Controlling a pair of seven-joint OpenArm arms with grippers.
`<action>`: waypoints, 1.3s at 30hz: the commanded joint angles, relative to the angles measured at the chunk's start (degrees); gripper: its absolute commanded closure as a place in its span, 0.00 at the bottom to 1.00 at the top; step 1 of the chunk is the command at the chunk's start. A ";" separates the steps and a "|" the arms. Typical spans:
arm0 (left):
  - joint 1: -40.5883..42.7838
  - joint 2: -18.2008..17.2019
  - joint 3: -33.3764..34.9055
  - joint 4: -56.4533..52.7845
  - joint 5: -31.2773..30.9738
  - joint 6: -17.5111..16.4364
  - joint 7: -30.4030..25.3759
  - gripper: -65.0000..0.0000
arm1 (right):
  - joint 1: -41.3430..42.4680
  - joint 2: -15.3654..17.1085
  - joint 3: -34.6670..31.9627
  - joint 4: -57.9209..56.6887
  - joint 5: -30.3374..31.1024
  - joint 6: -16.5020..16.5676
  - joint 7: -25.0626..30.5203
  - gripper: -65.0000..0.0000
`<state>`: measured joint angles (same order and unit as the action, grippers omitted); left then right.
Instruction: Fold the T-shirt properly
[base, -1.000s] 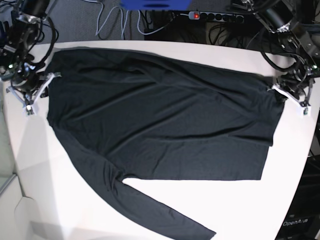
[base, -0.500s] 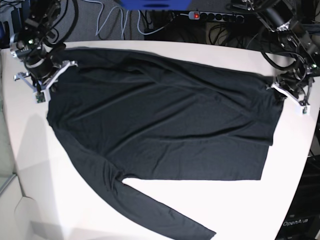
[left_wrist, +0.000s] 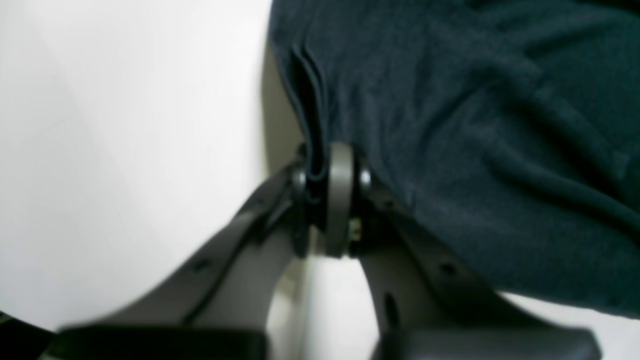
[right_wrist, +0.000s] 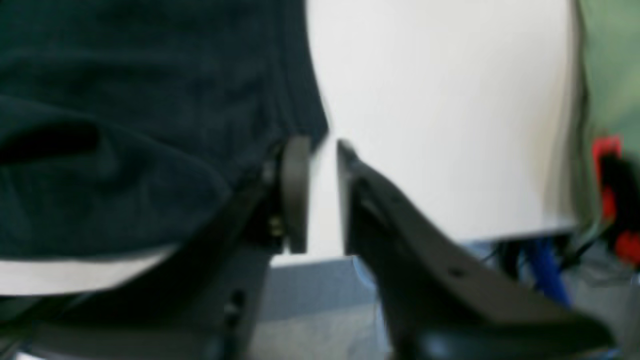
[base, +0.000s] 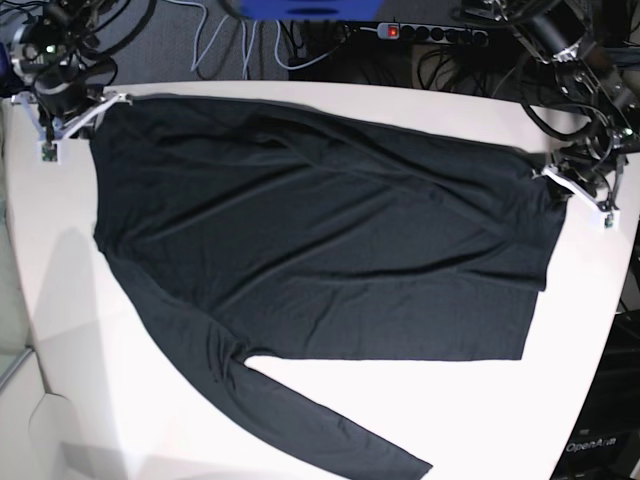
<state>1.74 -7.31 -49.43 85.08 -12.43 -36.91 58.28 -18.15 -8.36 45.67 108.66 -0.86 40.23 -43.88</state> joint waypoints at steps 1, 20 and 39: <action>-0.64 -0.91 -0.11 0.77 -0.81 -0.33 -0.92 1.00 | 0.09 -0.21 0.88 1.01 0.82 -0.23 1.11 0.69; -0.64 -0.82 2.00 0.77 -0.81 -0.33 -0.92 1.00 | 4.13 -0.64 8.00 0.83 7.94 -0.23 -19.29 0.47; 0.06 -0.73 2.00 0.77 -0.81 -0.33 -0.92 1.00 | 5.54 -0.64 1.49 0.74 8.73 -0.23 -21.66 0.46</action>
<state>2.35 -7.29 -47.24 85.08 -12.43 -37.10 58.15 -12.88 -9.39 47.16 108.64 7.53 40.23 -66.24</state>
